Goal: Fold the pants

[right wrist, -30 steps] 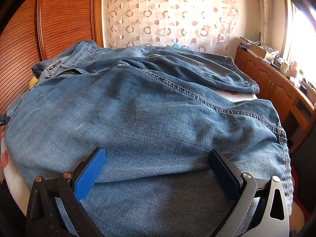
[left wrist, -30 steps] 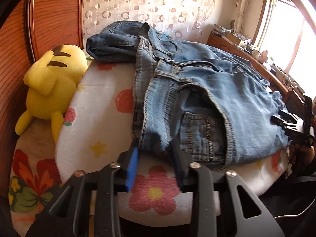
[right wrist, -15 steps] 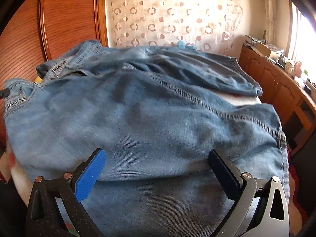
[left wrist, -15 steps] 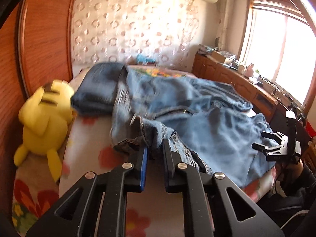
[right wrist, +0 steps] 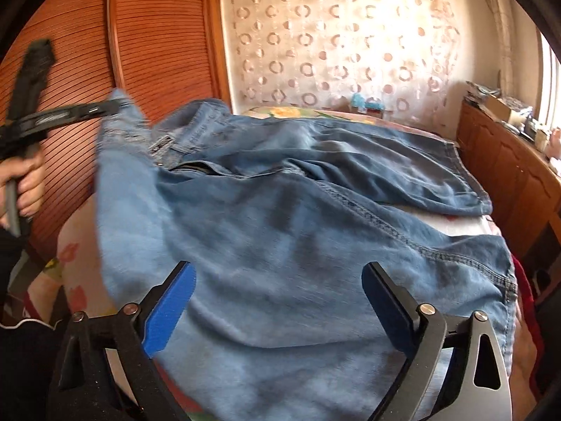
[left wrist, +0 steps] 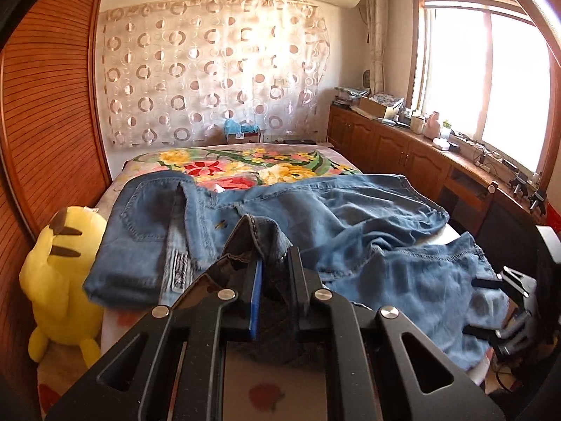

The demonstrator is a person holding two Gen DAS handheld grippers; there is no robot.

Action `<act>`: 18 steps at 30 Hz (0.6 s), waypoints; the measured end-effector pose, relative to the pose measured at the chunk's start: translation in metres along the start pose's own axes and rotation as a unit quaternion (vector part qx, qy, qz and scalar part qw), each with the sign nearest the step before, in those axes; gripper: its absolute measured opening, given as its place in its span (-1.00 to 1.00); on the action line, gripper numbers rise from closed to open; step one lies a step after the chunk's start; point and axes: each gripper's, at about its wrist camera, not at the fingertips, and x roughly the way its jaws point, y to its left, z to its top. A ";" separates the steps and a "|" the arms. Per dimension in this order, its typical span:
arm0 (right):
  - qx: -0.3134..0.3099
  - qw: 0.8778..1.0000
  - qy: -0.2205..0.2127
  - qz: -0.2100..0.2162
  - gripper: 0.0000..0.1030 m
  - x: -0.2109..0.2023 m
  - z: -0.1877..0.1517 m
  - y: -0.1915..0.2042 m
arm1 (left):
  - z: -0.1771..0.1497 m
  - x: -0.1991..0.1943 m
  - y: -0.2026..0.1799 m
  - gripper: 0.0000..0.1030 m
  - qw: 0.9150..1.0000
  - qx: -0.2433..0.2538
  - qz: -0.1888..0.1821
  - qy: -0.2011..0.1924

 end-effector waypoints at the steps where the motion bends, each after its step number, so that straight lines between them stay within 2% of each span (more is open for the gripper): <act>1: 0.001 1.000 0.002 0.008 0.77 0.000 0.000 0.001 | 0.003 0.007 -0.002 -0.73 1.000 0.003 0.002 0.002; 6: 0.002 0.999 0.013 0.038 0.52 0.000 0.000 0.004 | 0.013 0.036 -0.005 -0.73 1.000 0.006 0.009 0.017; 12: 0.005 0.999 0.024 0.048 0.38 0.000 -0.002 0.002 | 0.018 0.056 -0.004 -0.73 0.999 -0.003 0.016 0.029; 18: 0.013 0.998 0.025 0.050 0.34 -0.010 -0.003 0.001 | 0.020 0.066 0.001 -0.73 0.999 -0.009 0.023 0.037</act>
